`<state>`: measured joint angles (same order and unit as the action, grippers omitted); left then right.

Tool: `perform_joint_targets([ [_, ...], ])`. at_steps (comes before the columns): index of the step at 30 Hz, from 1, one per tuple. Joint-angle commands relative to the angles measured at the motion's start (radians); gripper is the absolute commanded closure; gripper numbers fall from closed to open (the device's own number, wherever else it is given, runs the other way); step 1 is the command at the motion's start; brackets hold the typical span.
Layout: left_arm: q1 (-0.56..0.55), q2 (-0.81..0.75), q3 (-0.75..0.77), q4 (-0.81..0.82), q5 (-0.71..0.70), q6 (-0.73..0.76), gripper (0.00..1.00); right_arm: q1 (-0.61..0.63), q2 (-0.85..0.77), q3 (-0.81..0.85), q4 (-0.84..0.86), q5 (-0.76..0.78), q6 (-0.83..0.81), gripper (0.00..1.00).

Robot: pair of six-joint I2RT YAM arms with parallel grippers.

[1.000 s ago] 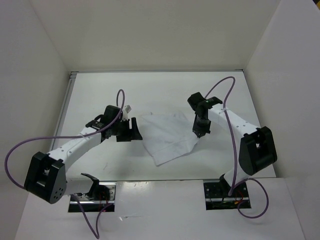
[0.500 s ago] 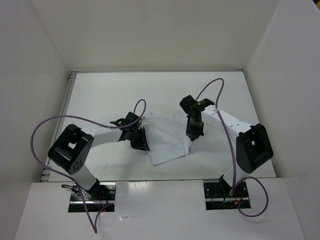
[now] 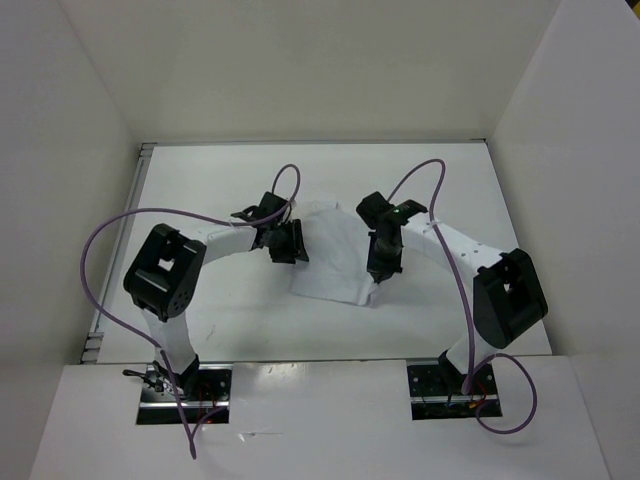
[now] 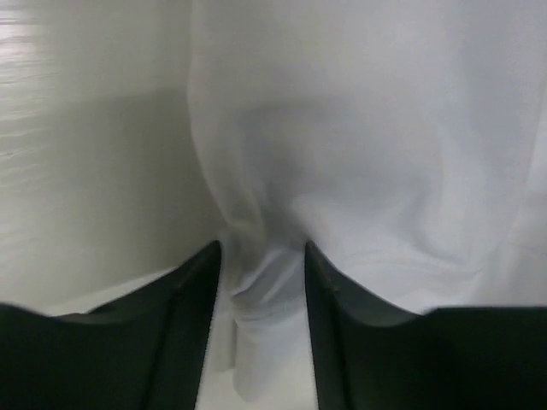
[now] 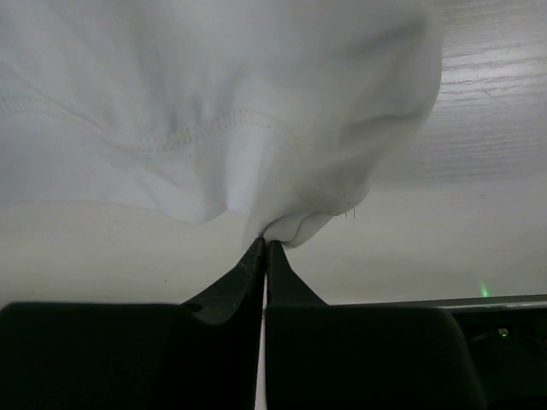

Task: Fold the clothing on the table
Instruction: Flatten the skirt out

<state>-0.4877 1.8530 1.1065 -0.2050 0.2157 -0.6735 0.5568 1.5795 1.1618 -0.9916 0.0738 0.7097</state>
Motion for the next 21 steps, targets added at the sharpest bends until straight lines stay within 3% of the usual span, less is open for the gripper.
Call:
perform_joint_targets([
  [1,0.008,-0.055,-0.006,-0.045,-0.072,0.049,0.45,0.012,-0.013,-0.014,0.051,0.006,0.013,1.00],
  [3,0.008,-0.118,-0.039,-0.068,-0.082,0.040,0.26,0.012,-0.004,-0.014,0.073,0.006,0.022,1.00],
  [8,0.008,-0.239,-0.112,-0.099,-0.072,0.018,0.23,0.012,0.025,-0.024,0.093,-0.003,0.022,1.00],
  [10,0.008,-0.259,-0.135,-0.108,-0.038,0.008,0.27,0.012,0.025,-0.024,0.093,0.010,0.022,1.00],
  [11,0.008,-0.268,-0.155,-0.108,-0.029,0.008,0.42,0.012,0.036,-0.024,0.093,0.011,0.013,1.00],
  [13,0.008,-0.268,-0.175,-0.108,-0.013,0.008,0.51,0.012,0.036,-0.024,0.084,0.021,0.013,1.00],
  [16,0.008,-0.258,-0.217,-0.068,0.030,-0.001,0.56,0.012,0.045,-0.014,0.074,0.030,0.013,1.00],
  [21,-0.003,-0.224,-0.241,-0.021,0.051,-0.001,0.58,0.012,0.054,0.004,0.074,0.040,0.013,1.00],
])
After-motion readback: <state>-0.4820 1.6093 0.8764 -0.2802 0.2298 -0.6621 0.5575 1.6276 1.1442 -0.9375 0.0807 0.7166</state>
